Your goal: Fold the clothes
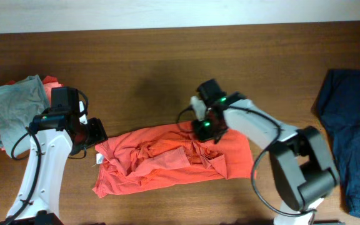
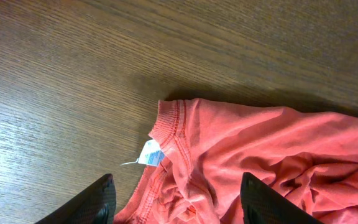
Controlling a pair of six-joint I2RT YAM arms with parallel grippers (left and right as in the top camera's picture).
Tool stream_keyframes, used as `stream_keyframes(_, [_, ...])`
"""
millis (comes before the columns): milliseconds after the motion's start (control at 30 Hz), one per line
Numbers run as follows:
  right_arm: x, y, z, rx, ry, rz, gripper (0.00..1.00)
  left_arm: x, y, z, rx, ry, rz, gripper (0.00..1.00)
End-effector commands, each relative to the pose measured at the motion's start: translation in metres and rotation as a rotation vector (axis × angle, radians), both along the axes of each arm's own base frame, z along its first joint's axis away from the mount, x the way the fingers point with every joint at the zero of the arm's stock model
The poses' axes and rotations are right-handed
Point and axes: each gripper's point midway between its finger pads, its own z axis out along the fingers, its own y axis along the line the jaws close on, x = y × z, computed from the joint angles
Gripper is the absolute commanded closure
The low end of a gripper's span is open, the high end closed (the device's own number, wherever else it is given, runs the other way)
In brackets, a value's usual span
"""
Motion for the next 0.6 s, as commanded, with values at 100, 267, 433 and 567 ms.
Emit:
stream_keyframes(100, [-0.003, 0.037, 0.007, 0.061, -0.044, 0.077, 0.81, 0.005, 0.001, 0.009, 0.001, -0.028, -0.016, 0.36])
stream_keyframes(267, [-0.001, 0.007, 0.036, -0.007, -0.008, 0.015, 0.8, 0.005, 0.001, 0.009, 0.002, -0.03, -0.019, 0.36])
stream_keyframes(433, [0.005, -0.056, 0.099, -0.132, -0.118, -0.108, 0.73, 0.006, 0.001, 0.009, 0.003, -0.033, -0.019, 0.36])
stream_keyframes(567, [-0.009, -0.09, 0.117, -0.179, -0.1, -0.171, 0.69, 0.006, 0.001, 0.009, 0.003, -0.033, -0.019, 0.36])
